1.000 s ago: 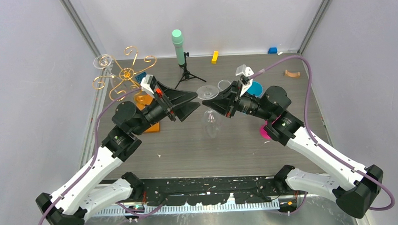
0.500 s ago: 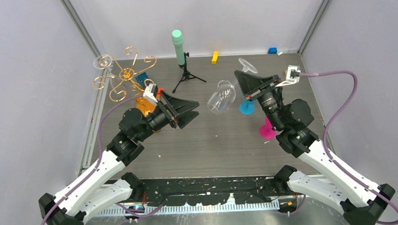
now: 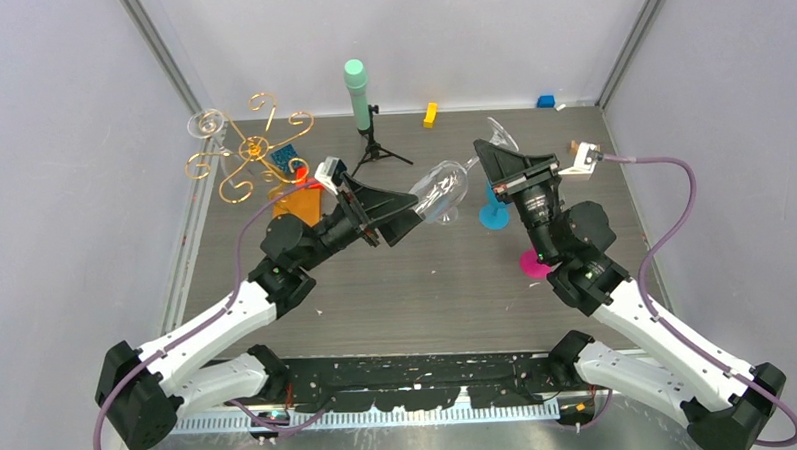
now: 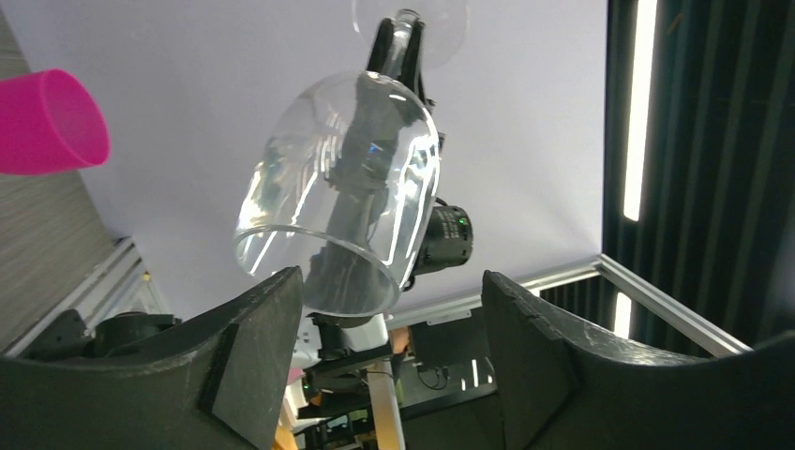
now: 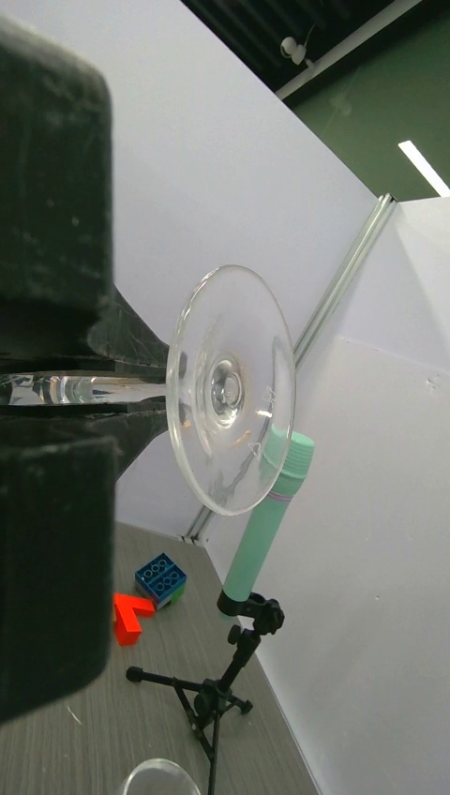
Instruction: Take the wine glass off the wine glass rack
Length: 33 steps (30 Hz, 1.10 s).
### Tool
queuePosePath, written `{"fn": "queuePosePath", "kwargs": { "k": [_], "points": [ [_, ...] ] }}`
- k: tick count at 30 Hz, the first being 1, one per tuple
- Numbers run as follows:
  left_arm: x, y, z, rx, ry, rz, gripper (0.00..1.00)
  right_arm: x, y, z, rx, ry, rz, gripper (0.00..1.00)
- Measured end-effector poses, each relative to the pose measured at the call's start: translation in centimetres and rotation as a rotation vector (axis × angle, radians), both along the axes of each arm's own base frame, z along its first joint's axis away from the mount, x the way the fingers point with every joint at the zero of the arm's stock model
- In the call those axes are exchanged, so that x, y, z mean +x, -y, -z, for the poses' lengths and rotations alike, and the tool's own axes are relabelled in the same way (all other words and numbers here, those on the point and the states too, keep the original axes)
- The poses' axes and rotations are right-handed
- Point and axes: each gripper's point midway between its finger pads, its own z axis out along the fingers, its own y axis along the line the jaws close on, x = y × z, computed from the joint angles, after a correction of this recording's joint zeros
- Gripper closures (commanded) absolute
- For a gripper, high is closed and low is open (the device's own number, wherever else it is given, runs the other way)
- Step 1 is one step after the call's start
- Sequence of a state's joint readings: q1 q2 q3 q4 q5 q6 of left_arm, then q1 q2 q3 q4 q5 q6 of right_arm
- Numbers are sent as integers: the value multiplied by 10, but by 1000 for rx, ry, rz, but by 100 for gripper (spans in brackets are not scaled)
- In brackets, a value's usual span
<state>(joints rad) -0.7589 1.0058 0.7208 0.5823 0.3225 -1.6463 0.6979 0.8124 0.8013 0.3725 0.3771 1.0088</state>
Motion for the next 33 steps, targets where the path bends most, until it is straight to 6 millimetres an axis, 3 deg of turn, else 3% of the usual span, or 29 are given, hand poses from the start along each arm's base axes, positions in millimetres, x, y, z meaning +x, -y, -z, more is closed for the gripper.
{"fn": "queuePosePath", "kwargs": {
  "k": [6, 10, 17, 25, 27, 31, 33],
  "points": [
    [-6, -2, -20, -82, 29, 17, 45, 1, -4, 14, 25, -36, -23, 100],
    [-5, -2, -19, -89, 20, 12, 55, 1, -6, 15, 50, -36, -38, 100],
    [1, -3, -20, -101, 11, -20, 55, -4, -8, 11, 66, 15, -66, 100],
    [12, 4, -10, -89, -18, -47, 64, -4, -8, 19, 71, 29, -71, 100],
    [13, 6, -8, -85, -23, -49, 72, -3, -9, 22, 71, 25, -73, 100],
    [16, 6, -7, -85, -31, -57, 97, -3, -9, 25, 89, 21, -79, 100],
    [16, 4, -12, -105, -15, -68, 100, -4, -8, 26, 102, 14, -84, 100]
  ]
}}
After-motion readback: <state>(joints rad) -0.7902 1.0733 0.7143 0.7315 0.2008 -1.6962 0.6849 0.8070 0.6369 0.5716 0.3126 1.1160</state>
